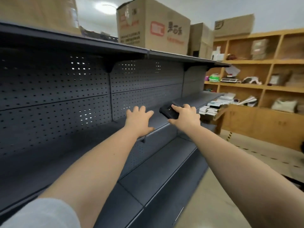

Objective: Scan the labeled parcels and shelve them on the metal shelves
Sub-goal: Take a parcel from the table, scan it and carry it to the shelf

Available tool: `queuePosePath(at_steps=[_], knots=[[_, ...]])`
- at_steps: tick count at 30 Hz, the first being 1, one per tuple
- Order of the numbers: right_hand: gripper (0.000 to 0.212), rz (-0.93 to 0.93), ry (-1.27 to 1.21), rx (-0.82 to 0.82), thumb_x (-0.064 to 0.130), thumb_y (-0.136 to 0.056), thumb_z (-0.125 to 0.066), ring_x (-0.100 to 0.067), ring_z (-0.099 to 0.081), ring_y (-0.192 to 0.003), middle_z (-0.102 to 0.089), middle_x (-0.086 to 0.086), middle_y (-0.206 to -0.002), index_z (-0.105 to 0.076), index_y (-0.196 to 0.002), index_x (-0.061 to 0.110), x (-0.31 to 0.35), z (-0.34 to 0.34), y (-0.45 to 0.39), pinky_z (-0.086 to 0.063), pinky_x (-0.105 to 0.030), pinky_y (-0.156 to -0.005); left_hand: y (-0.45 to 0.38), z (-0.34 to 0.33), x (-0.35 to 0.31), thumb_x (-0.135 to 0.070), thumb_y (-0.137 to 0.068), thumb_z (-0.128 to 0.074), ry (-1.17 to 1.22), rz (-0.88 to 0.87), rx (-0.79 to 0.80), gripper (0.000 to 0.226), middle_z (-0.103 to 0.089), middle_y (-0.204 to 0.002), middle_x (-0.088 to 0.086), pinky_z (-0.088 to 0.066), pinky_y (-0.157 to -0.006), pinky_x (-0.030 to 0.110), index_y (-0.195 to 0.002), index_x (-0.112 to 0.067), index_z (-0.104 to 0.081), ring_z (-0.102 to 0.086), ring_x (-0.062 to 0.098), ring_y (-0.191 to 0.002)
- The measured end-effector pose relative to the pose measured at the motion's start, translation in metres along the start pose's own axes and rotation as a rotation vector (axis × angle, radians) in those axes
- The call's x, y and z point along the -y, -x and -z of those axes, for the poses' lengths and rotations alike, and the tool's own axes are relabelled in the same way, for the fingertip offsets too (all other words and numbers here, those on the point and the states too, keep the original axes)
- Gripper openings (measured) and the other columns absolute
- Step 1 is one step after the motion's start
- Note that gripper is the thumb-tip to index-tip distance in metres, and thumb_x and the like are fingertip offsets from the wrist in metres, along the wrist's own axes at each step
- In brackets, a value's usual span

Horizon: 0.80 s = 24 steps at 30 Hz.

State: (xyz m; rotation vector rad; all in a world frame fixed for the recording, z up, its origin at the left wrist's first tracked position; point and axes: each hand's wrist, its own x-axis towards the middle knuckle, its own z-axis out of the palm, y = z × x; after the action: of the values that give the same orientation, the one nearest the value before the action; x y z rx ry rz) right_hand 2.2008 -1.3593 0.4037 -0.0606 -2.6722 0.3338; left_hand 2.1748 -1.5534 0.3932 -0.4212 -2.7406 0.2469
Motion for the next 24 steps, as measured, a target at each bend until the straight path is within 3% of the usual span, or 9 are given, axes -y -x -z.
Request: queuePosePath(at_steps=[8,16,24], knots=[[0.067,-0.228,0.095,0.018,0.059,-0.086,-0.062,-0.033,-0.037,-0.124,-0.043,-0.006,-0.137,-0.036,-0.146,0.044,-0.249,0.001,-0.068,-0.039,-0.047,-0.099,-0.175,-0.04,-0.228,-0.064,-0.085,-0.063,0.26,-0.142,0.032,0.076,-0.041,-0.143,0.007,-0.04,-0.099,0.047,-0.149,-0.036,-0.032,-0.038,0.033,-0.131],[0.06,-0.45,0.177,0.139,0.056,-0.086,-0.061,-0.032,-0.039,-0.12,-0.046,-0.005,-0.13,-0.042,-0.141,0.041,-0.452,-0.087,-0.113,-0.035,-0.046,-0.097,-0.307,-0.148,-0.414,-0.063,-0.086,-0.06,0.277,-0.328,0.188,0.074,-0.044,-0.142,0.006,-0.037,-0.1,0.052,-0.148,-0.033,-0.033,-0.039,0.034,-0.132],[0.064,-0.606,0.15,0.157,0.055,-0.083,-0.064,-0.031,-0.039,-0.118,-0.046,-0.004,-0.13,-0.041,-0.141,0.042,-0.63,-0.155,-0.246,-0.037,-0.046,-0.097,-0.496,-0.24,-0.561,-0.061,-0.083,-0.063,0.296,-0.407,0.233,0.069,-0.049,-0.137,0.005,-0.035,-0.103,0.057,-0.14,-0.029,-0.041,-0.038,0.032,-0.13]])
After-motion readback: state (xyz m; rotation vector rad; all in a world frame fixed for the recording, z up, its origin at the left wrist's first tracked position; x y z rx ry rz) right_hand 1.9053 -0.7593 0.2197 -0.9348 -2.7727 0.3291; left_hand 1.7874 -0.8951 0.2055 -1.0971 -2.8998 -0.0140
